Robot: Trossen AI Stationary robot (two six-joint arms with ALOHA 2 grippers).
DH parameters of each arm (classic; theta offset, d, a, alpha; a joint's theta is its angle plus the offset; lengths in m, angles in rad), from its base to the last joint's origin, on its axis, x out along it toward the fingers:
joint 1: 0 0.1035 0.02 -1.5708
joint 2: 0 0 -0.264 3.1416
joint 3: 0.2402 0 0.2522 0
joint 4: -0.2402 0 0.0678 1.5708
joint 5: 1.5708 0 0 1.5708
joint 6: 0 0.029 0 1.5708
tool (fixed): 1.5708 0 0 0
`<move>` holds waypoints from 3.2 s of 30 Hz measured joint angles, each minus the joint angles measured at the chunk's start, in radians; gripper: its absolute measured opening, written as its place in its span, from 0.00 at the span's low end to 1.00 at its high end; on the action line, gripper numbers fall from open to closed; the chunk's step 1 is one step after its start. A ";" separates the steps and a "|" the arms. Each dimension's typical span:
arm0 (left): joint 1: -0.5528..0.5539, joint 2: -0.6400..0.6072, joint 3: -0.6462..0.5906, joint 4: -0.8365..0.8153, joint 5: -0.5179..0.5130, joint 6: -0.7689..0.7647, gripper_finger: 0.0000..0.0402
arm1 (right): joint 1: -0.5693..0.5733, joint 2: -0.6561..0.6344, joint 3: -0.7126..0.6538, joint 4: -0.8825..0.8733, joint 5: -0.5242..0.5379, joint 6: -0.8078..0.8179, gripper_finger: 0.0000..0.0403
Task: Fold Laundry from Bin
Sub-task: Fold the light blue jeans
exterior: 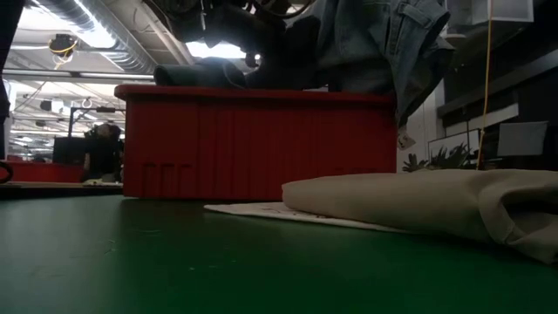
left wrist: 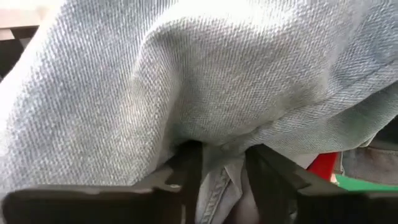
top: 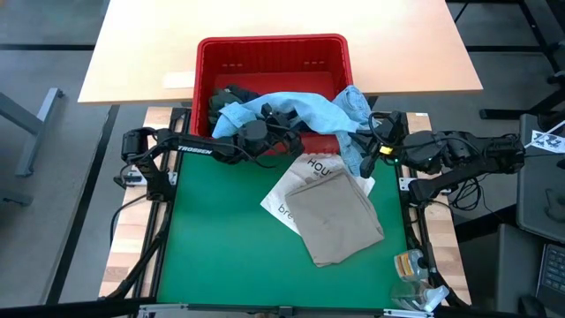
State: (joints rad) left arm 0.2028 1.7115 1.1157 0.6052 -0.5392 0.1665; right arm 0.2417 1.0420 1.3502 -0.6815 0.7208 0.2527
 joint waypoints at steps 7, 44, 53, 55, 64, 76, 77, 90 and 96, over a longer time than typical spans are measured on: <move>-0.014 0.000 0.000 0.000 0.000 0.000 0.07 | 0.000 0.000 0.000 0.000 0.000 0.000 0.01; -0.310 -0.526 -0.001 -0.952 0.445 -0.253 0.00 | 0.002 0.009 -0.026 -0.133 -0.722 0.252 0.01; -0.483 -0.505 -0.001 -1.124 0.453 -0.420 0.00 | 0.055 0.215 -0.050 -0.246 -0.878 0.305 0.01; -0.523 -0.502 -0.001 -1.139 0.450 -0.450 0.00 | 0.081 0.258 -0.050 -0.259 -0.890 0.321 0.01; -0.656 -0.383 0.000 -1.139 0.441 -0.629 0.00 | 0.180 0.395 -0.050 -0.260 -0.894 0.327 0.01; -0.733 -0.170 0.000 -1.071 0.418 -0.718 0.00 | 0.271 0.472 -0.050 -0.272 -0.896 0.326 0.01; -0.734 -0.153 0.000 -1.063 0.419 -0.723 0.00 | 0.275 0.480 -0.050 -0.273 -0.896 0.326 0.01; -0.754 -0.080 0.001 -1.042 0.448 -0.797 0.00 | 0.282 0.556 -0.050 -0.277 -0.908 0.319 0.01; -0.753 -0.082 0.001 -1.044 0.448 -0.793 0.00 | 0.282 0.556 -0.050 -0.290 -0.917 0.319 0.05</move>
State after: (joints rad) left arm -0.5499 1.6295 1.1164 -0.4385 -0.0916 -0.6270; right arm 0.5236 1.5982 1.3003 -0.9711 -0.1960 0.5718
